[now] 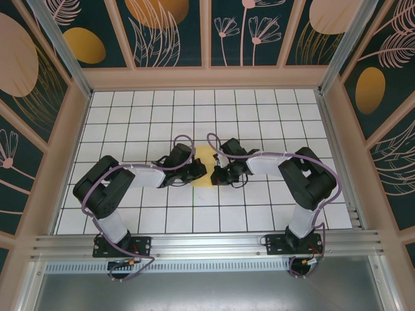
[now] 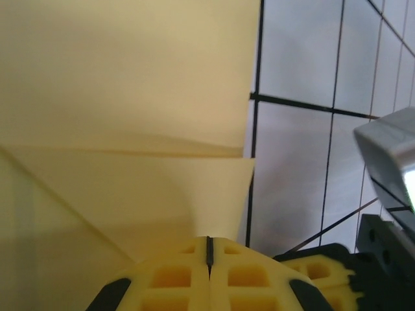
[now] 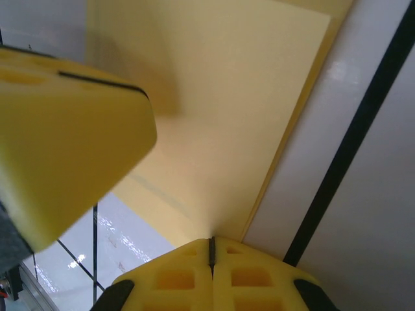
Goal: Fold a paper plane with a square sheet of paper (pick it up from the middle)
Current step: Fold the triangle a second time at the center of the table.
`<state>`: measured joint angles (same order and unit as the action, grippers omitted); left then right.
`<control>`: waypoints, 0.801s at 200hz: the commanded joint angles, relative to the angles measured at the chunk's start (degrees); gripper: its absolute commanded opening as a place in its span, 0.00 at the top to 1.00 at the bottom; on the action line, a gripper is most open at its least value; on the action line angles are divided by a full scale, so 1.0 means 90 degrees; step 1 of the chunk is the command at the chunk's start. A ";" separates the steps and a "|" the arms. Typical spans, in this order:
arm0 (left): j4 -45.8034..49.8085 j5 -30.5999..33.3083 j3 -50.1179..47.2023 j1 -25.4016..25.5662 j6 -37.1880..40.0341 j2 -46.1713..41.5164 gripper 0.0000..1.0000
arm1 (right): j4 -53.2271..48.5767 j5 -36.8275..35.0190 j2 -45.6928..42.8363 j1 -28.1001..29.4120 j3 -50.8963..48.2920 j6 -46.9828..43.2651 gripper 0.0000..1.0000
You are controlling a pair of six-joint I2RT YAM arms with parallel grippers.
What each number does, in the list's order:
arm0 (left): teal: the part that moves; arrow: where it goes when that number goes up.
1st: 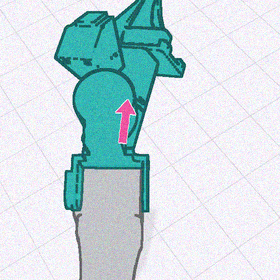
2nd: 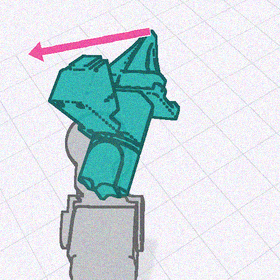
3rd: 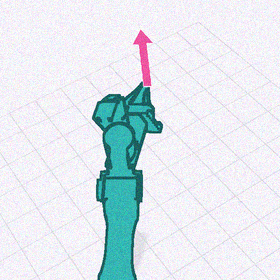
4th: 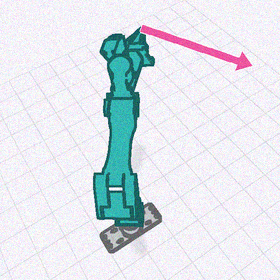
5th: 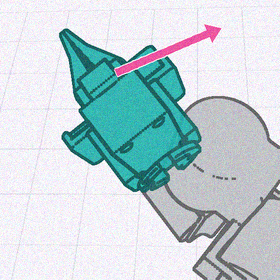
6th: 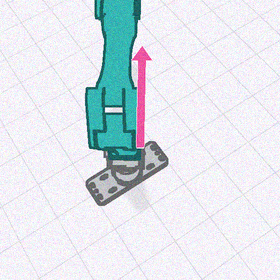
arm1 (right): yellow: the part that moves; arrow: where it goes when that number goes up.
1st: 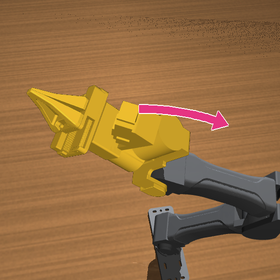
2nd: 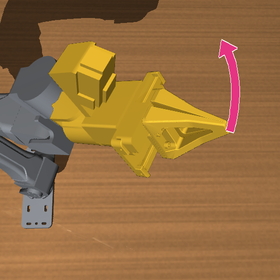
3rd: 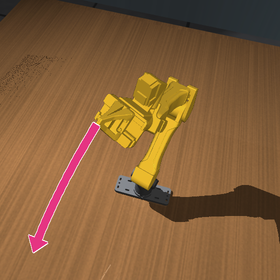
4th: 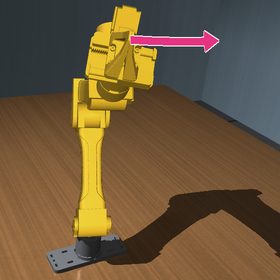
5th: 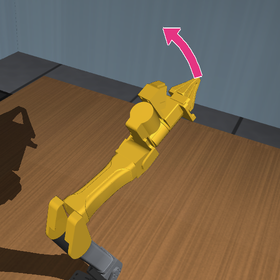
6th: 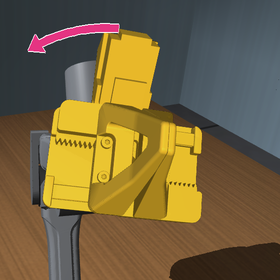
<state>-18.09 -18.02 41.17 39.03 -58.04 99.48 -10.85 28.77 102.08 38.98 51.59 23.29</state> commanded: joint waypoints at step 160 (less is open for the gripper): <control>0.0744 0.1123 0.0122 -0.0263 0.0515 0.0319 0.95 | -0.1185 -0.1246 0.0808 0.0014 -0.0501 -0.0341 1.00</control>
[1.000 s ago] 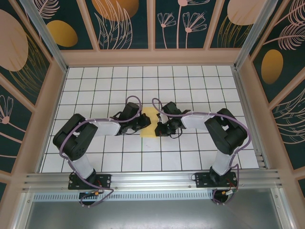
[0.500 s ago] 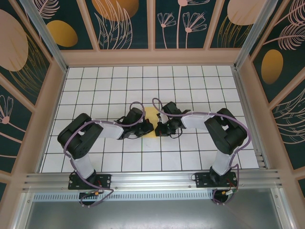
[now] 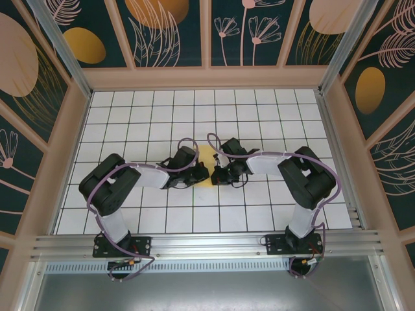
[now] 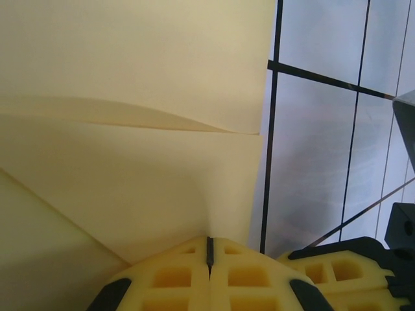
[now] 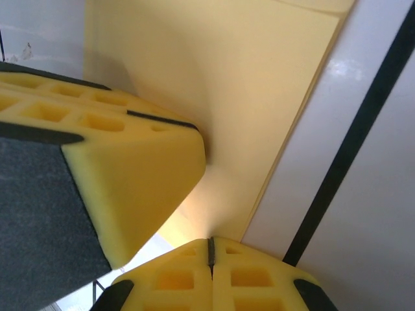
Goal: Fold a paper plane with a square sheet of paper (pick it up from the middle)
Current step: Fold the triangle a second time at the center of the table.
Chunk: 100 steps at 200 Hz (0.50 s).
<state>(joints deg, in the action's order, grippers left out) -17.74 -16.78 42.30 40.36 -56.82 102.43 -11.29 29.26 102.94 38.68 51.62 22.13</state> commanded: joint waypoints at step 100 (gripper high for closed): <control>0.0499 0.1038 -0.0230 -0.1368 0.0813 0.0063 0.94 | -0.1148 -0.1260 0.0658 0.0048 -0.0531 -0.0242 1.00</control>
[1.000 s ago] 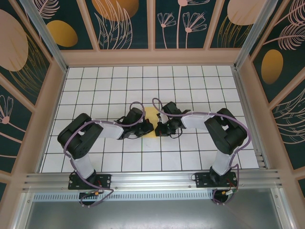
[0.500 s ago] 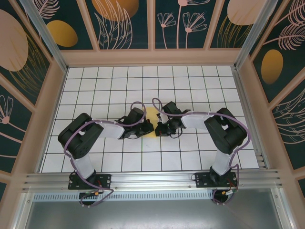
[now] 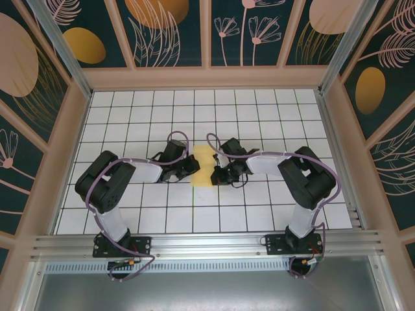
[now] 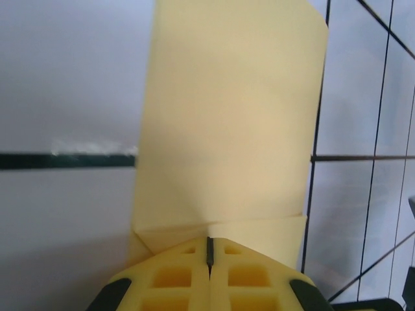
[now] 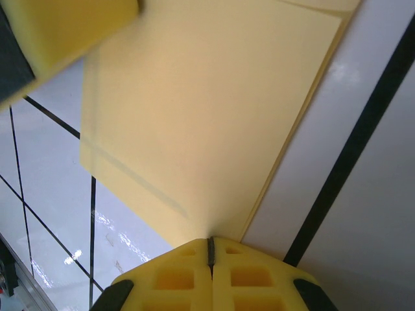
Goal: Fold a paper plane with a square sheet of paper (pick it up from the middle)
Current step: Fold the triangle a second time at the center of the table, then turn over the paper at the center of the table.
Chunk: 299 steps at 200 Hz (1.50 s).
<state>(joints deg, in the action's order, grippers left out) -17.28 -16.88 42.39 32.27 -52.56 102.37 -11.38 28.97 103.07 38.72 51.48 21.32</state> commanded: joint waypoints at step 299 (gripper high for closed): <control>-0.0764 -0.0427 -0.0745 -0.0111 -0.1037 -0.1218 0.52 | 0.0430 0.0657 0.0620 -0.1003 0.1201 0.0371 0.66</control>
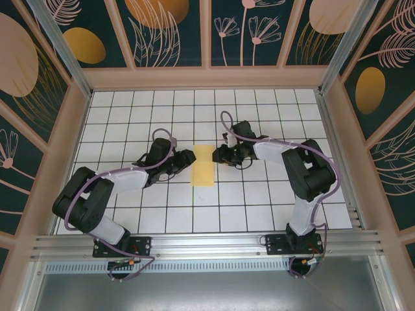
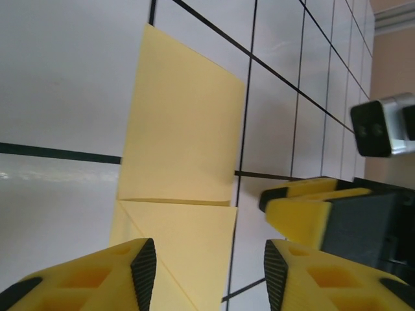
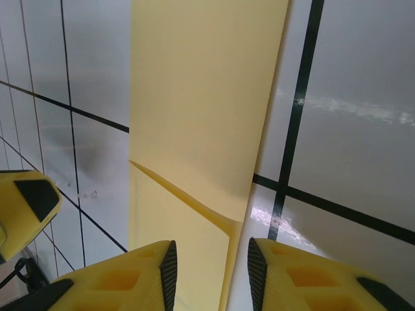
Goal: Fold a paper plane with a square sheet of paper (pick it up from the middle)
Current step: Turn over the paper at the center of the table.
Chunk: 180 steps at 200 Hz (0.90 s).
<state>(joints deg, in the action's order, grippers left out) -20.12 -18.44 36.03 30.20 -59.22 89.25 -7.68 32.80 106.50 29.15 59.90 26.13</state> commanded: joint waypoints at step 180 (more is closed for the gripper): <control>-0.0589 -0.0354 -0.0078 0.0242 -0.0548 0.0874 0.49 | 0.0021 0.0575 0.0473 0.0209 0.0251 -0.0325 0.89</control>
<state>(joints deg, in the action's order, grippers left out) -23.83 -20.62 35.97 31.94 -63.35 96.29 -7.88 36.49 110.67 30.65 61.87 23.90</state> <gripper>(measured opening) 0.507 0.140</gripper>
